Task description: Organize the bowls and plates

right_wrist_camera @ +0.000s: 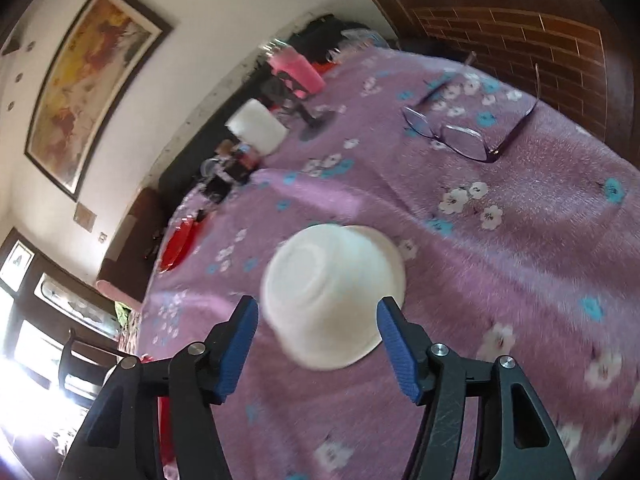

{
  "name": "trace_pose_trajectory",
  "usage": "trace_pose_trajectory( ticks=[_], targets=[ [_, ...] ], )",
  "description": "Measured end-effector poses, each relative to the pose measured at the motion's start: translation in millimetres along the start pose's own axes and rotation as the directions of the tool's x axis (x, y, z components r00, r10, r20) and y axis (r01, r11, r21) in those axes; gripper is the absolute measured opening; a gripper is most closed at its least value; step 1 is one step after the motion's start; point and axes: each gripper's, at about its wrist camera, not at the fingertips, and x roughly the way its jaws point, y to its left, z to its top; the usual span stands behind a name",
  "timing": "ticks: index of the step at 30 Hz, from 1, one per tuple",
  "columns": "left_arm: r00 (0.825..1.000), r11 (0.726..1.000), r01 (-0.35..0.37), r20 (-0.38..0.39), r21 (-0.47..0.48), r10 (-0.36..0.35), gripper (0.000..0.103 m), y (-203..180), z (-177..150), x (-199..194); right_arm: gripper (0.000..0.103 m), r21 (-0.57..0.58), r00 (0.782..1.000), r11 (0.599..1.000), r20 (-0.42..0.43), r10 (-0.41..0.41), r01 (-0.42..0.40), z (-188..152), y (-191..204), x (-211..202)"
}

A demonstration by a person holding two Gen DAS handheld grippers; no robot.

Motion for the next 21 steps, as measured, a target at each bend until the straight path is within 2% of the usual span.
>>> trace_pose_trajectory(
  ticks=[3,5,9,10,13,16,18,21],
  targets=[
    [0.999,1.0,-0.024,-0.021,-0.002,0.024,0.079,-0.9,3.8,14.8,0.066,0.039,0.999,0.999,-0.043,-0.01,0.012,7.1,-15.5,18.2],
    [0.999,1.0,-0.024,-0.024,-0.001,0.024,0.079,-1.6,3.5,17.7,0.067,0.065,0.997,0.998,-0.074,0.012,-0.007,12.2,-23.8,30.2],
    [0.999,0.999,-0.032,-0.013,0.001,0.032,0.079,-0.2,1.0,15.0,0.071,0.123,0.991,0.989,-0.091,0.099,-0.088,16.8,-31.1,41.6],
    [0.999,1.0,-0.031,-0.01,-0.003,0.031,0.079,1.4,1.7,14.0,0.076,0.147,0.987,0.982,-0.088,0.133,-0.119,18.3,-33.0,42.9],
    [1.0,1.0,-0.02,0.001,-0.016,0.02,0.079,6.7,-1.1,5.2,0.077,0.207,0.97,0.958,-0.105,0.221,-0.196,18.5,-30.2,46.6],
    [1.0,1.0,-0.017,0.017,-0.025,0.017,0.079,12.0,-4.1,-4.7,0.077,0.166,0.957,0.956,-0.115,0.264,-0.244,16.1,0.2,43.6],
    [1.0,0.999,-0.013,0.021,-0.033,0.014,0.079,15.0,-5.9,-10.5,0.077,0.117,0.948,0.951,-0.105,0.3,-0.288,15.3,34.8,37.4],
    [0.999,0.999,-0.003,0.04,-0.046,0.005,0.079,18.6,-7.3,-22.0,0.077,-0.029,0.918,0.924,-0.13,0.375,-0.381,9.9,108.5,24.4]
  ],
)
